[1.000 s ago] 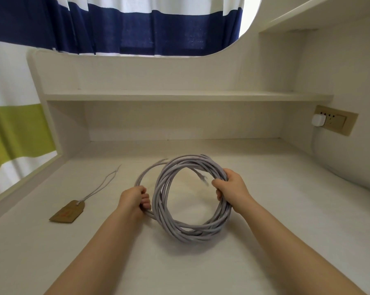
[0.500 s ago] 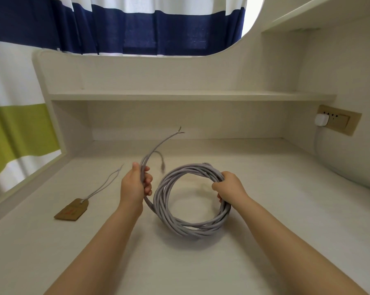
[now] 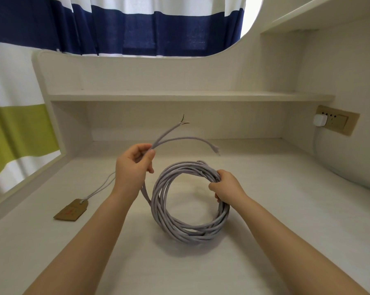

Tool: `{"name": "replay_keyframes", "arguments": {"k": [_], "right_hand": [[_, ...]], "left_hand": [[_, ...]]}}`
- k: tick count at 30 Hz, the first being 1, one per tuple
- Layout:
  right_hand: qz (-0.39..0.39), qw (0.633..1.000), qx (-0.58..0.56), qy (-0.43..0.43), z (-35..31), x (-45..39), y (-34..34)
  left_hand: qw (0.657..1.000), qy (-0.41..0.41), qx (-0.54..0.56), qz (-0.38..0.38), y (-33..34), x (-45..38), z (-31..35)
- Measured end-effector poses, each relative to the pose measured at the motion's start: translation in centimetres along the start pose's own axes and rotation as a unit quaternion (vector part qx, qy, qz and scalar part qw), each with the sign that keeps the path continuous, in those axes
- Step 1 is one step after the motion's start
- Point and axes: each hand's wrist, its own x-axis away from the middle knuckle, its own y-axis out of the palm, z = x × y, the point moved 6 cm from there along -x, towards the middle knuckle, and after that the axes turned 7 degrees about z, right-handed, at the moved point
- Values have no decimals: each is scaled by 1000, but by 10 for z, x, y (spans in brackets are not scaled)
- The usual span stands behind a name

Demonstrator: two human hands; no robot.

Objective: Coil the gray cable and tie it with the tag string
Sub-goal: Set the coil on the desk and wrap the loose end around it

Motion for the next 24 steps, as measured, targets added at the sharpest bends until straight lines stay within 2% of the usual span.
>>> {"name": "replay_keyframes", "arguments": {"k": [7,15,21,24], "right_hand": [[1,1000,-14,6,1,0,-2],[22,997,-63,25,7,0,-4],[21,999,-35,-10,-8,1,-2],[24,999,-21,-43,-21,5,-3]], "left_hand": [[997,39,-63,2,-12,3,1],[983,69,-159,57,-40,0,-13],[939,204,-272,-56,-16,12,-4],[916,227,-311,-116,-2,17,0]]}}
